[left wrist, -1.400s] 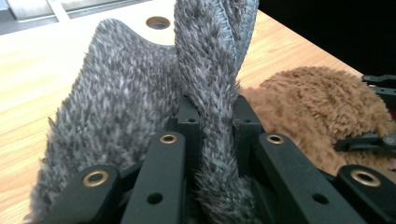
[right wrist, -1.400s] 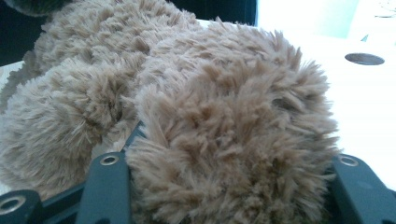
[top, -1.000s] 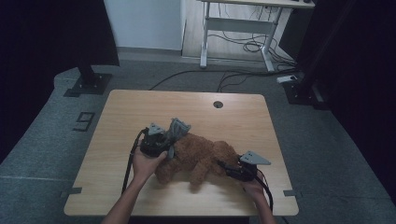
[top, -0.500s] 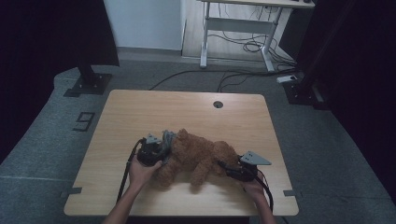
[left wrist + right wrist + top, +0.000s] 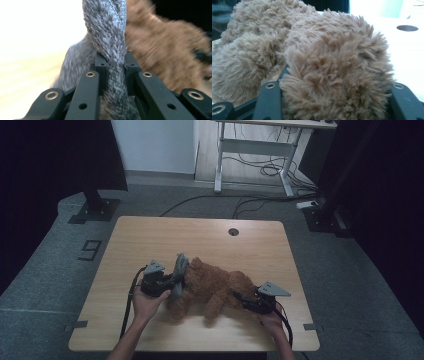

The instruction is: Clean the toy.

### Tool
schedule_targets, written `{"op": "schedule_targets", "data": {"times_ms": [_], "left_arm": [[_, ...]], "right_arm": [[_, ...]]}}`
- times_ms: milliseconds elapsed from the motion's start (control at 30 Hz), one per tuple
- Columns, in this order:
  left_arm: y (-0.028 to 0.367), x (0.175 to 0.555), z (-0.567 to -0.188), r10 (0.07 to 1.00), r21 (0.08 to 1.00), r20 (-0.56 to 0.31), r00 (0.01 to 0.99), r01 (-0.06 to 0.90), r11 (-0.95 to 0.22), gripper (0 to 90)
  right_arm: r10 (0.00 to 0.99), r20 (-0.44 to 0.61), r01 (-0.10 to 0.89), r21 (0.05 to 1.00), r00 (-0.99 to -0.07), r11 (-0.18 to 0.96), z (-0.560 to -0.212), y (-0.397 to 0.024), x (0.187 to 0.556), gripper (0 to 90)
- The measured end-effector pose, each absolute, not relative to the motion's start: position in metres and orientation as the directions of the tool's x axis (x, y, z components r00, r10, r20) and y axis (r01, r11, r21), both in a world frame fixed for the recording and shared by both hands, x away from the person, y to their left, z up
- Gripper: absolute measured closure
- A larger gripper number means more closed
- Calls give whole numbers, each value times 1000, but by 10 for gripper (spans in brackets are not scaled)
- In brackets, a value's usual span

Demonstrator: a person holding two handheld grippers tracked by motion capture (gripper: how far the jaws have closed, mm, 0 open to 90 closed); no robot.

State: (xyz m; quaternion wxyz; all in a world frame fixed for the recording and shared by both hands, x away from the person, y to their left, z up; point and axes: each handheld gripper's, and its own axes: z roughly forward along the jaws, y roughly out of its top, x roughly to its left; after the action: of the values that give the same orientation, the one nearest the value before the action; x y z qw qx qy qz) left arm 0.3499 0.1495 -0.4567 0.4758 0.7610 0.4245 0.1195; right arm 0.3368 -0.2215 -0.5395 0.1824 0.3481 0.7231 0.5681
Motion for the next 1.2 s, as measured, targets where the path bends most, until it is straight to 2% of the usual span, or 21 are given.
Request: {"op": "schedule_targets", "data": {"times_ms": [100,233,400,500,800,933,1000,1200], "left_arm": [[133,355,-452,751,824,-214,624,529,-204,778],[123,361,-465,759,797,-223,611,563,-219,779],[132,363,-493,771,729,-241,589,635,-257,780],[142,362,-504,765,726,-269,584,645,-237,781],[155,339,-510,782,710,-165,602,622,-329,781],[166,333,-521,796,682,-163,583,649,-336,777],[173,330,-522,793,695,-196,577,652,-303,775],[166,328,-489,787,782,-156,596,561,-270,773]], "right_arm": [[710,137,298,948,-691,108,-540,-222,337,422],[714,153,312,945,-683,95,-540,-224,338,422],[715,153,311,946,-682,94,-540,-224,339,422],[714,144,307,946,-685,104,-540,-222,338,421],[708,142,305,946,-691,108,-540,-222,338,421],[710,147,309,945,-688,104,-540,-222,338,421],[710,148,309,945,-689,104,-540,-223,338,420],[708,161,317,944,-688,92,-541,-224,339,419]]}}
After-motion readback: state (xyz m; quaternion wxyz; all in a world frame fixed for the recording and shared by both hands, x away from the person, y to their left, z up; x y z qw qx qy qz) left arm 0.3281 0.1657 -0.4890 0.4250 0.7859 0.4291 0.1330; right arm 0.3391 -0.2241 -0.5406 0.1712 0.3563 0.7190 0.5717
